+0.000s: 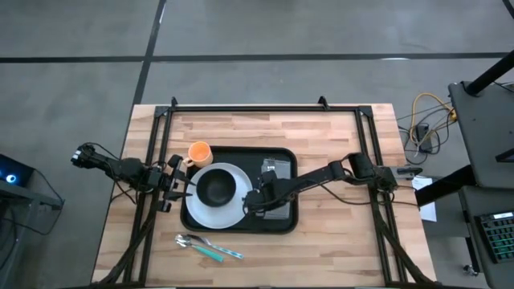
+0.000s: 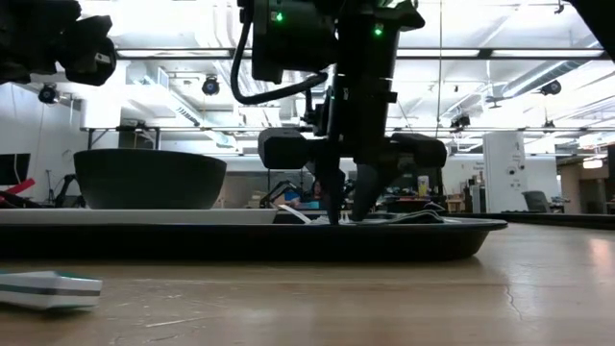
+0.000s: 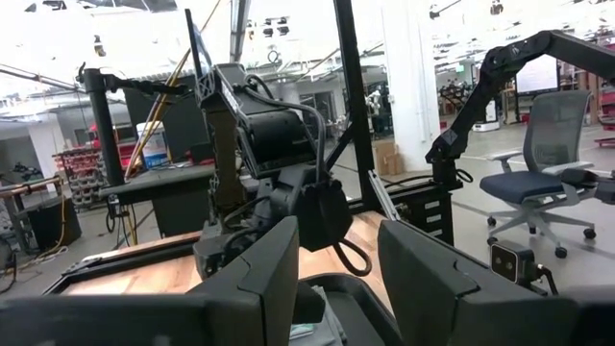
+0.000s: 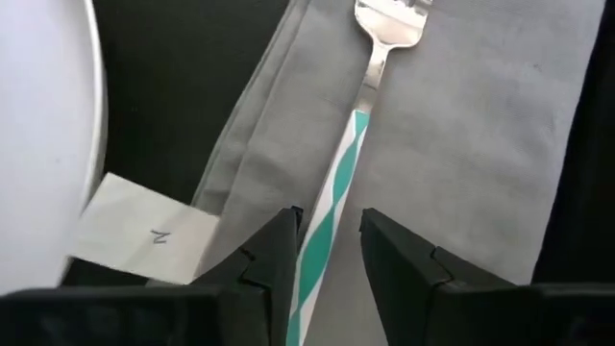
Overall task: Set up tray
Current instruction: Put the green fork on the gray napkin
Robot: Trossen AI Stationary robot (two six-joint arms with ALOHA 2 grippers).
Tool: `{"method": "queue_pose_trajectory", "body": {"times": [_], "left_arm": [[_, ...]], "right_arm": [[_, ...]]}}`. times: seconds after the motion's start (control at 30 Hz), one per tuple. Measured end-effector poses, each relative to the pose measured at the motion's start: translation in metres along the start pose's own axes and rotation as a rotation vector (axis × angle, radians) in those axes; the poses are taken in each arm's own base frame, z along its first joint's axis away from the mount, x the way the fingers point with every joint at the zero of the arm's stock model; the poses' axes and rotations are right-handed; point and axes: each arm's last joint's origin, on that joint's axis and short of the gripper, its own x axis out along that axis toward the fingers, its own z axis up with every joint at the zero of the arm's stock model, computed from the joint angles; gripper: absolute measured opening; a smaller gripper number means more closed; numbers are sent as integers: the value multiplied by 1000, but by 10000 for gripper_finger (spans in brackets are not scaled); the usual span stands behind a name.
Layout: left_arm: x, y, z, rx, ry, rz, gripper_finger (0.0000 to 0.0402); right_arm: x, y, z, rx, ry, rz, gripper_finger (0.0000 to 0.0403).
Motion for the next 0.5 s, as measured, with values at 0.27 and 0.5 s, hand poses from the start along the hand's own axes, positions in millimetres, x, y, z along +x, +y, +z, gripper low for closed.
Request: {"method": "queue_pose_trajectory", "body": {"times": [0.27,0.5], "left_arm": [[0,0,0,0,0,-1,126],[0,0,0,0,0,0,126]], "right_arm": [[2,1,0,-6,-1,13,79],[2,1,0,-14,-2,17,30]]}}
